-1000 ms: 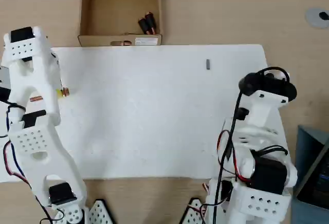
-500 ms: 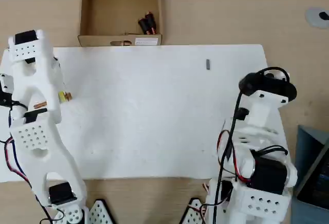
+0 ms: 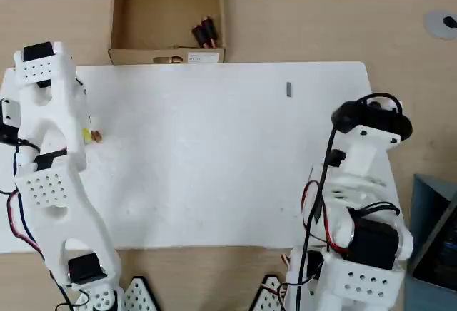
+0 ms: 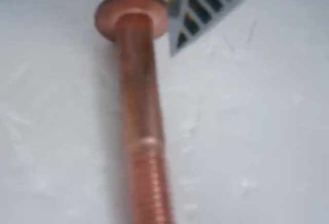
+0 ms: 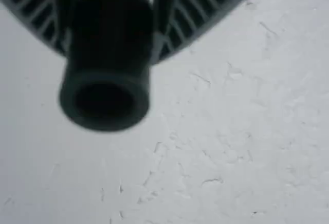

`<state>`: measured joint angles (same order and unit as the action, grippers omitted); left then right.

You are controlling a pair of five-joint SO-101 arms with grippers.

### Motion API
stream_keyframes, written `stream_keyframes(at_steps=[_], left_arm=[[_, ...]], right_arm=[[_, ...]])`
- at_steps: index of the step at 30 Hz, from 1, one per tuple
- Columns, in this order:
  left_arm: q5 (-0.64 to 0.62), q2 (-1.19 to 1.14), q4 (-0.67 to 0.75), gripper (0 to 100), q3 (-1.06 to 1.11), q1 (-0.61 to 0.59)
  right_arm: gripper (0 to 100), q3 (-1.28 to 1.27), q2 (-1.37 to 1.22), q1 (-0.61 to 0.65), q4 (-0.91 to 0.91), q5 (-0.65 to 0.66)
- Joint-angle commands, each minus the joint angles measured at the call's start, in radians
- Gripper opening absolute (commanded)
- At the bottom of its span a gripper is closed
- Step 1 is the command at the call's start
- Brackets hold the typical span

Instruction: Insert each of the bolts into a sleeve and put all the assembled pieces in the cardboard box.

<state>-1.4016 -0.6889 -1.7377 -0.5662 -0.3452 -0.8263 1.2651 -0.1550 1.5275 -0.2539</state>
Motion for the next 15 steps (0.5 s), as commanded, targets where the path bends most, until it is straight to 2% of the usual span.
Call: stream_keyframes(at_steps=[1, 4, 15], left_arm=[[0.166, 0.039, -0.015, 25, -0.025, 0.002], [0.298, 0.087, -0.015, 25, -0.026, 0.000], [0.595, 0.331, -0.015, 25, -0.015, 0.002]], right_arm=[[0.9, 0.038, 0.008, -0.013, -0.015, 0.002], [0.9, 0.038, 0.008, -0.015, -0.015, 0.002], [0.9, 0.033, 0.008, -0.015, -0.018, 0.002]])
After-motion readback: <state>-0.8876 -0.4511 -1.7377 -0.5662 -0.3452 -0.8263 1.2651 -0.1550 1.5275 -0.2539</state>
